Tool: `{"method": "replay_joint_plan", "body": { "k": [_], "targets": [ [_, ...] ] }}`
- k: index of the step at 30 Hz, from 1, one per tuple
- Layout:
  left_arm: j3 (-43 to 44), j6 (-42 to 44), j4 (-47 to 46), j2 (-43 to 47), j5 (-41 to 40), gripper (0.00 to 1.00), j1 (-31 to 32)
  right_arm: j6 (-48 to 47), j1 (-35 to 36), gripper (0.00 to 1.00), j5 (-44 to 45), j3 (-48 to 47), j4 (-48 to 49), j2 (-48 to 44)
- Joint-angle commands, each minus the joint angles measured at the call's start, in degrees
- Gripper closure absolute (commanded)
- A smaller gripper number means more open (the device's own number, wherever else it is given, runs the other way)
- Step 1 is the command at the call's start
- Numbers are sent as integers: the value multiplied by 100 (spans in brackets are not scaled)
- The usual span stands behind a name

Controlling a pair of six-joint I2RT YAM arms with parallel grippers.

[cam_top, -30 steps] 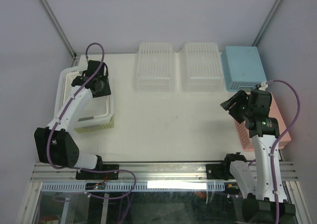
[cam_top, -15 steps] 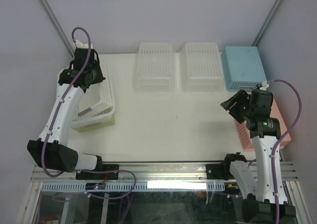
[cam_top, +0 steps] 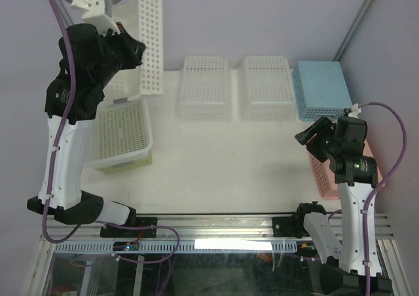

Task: Turn the large container upside down

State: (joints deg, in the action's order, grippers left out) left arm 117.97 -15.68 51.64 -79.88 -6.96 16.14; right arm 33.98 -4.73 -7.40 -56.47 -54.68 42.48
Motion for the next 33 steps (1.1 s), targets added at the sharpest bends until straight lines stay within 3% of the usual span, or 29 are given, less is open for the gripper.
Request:
{"method": "replay_joint_plan", "body": {
  "k": [1, 4, 9, 15, 21, 33],
  "targets": [
    [563, -265, -376, -644, 1129, 100, 810, -502, 7, 40, 277, -1139, -372, 60],
    [267, -932, -937, -877, 2116, 100, 1205, -750, 8, 39, 737, -1903, -780, 139],
    [-1547, -2382, -3274, -716, 3801, 100, 1646, -1191, 8, 35, 1626, -2929, -991, 15],
    [-3415, -4160, -5647, -433, 3736, 100, 2100, -1071, 15, 32, 2637, -3307, -934, -421],
    [-4907, -5903, -8075, -451, 3615, 100, 2239, -914, 17, 32, 2872, -3186, -733, -724],
    [-6193, -8742, -11762, -1952, 3561, 100, 2642, -748, 26, 32, 2648, -3094, -840, -753]
  ]
}}
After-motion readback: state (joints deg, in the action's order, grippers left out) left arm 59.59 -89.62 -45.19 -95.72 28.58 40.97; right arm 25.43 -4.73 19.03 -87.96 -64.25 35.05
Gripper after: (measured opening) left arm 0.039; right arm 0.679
